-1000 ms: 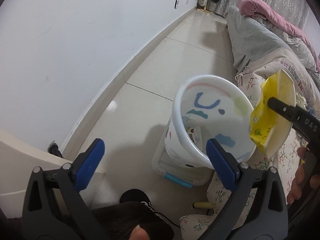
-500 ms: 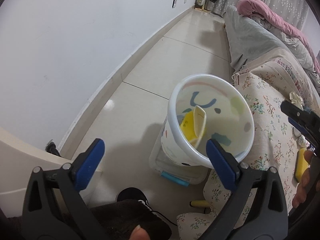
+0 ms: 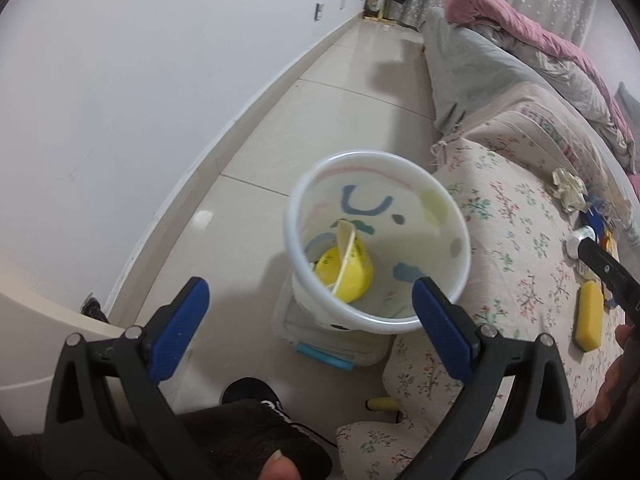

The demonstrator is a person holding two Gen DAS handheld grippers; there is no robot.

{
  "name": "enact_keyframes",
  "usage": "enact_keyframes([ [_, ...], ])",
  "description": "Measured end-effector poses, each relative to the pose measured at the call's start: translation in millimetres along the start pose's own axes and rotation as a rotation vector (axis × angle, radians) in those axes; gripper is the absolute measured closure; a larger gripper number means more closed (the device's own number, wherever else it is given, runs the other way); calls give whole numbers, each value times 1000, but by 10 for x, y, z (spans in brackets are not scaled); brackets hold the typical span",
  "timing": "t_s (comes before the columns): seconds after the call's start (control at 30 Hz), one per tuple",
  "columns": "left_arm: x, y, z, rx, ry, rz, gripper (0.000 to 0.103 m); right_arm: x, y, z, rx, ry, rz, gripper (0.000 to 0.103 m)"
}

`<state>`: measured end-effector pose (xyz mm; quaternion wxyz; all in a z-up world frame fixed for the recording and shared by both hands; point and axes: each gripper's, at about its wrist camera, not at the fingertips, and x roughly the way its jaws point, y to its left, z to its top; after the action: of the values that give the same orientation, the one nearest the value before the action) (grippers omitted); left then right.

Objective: Collect trash
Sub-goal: 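Drop the yellow bowl into the wastebasket by opening the right gripper, then grasp a white ADB bottle with the left gripper while the right grasps the blue box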

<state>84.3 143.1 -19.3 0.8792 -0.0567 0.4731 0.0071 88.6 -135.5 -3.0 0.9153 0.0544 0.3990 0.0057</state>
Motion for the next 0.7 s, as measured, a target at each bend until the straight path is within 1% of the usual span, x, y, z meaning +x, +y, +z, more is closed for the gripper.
enact_keyframes([
  [0.27,-25,-341,-6,58,0,-31,2,-250,-486,-79,59,-32,-93,19],
  [0.47,-50,-660,-27,113,-1,-55,2,-324,-908,-119,116,-45,-178,19],
  [0.7,-50,-1008,-38,166,7,-83,2,-369,-1444,-229,203,-42,-255,19],
])
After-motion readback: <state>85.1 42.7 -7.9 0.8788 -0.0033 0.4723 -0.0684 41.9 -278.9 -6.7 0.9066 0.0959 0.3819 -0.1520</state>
